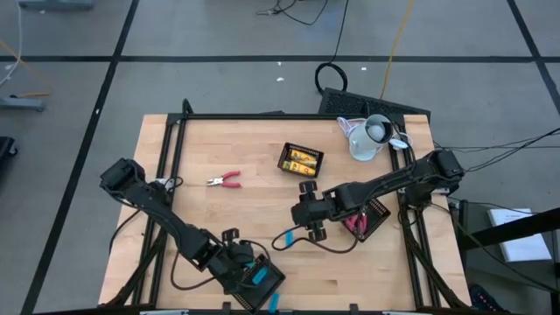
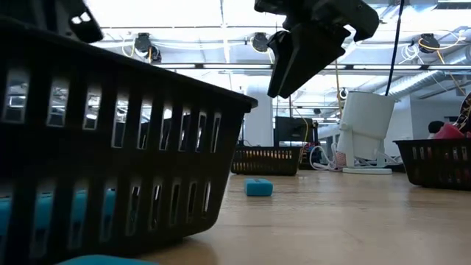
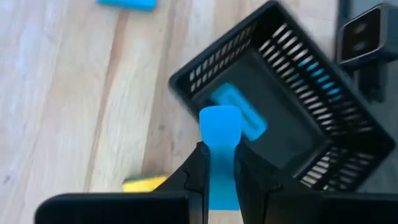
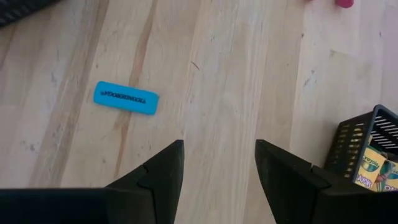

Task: Pick & Place School Supplies
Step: Put the blue eraser into the bottom black bin

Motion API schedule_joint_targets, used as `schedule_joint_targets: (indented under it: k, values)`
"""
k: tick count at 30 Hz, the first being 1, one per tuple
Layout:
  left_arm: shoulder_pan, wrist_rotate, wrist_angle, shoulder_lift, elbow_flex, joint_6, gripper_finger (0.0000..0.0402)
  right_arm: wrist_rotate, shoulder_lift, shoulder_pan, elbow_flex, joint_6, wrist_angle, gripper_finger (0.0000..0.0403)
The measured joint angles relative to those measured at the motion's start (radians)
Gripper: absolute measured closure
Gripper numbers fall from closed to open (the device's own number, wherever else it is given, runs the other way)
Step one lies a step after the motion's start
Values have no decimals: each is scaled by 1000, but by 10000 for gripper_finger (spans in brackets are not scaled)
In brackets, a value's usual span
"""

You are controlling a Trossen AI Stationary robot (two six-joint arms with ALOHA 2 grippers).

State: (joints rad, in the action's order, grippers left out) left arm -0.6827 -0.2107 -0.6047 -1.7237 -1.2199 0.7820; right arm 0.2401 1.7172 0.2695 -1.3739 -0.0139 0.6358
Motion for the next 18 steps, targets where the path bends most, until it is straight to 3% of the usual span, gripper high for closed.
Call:
schedule_joint_targets:
  k: [8,18]
  values:
    - [12,69,115,-20,-3,-70,356,0,0,0,0,1,12,216]
    - [53,258,270,-125,-4,-158,356,0,0,0,0,10,31,216]
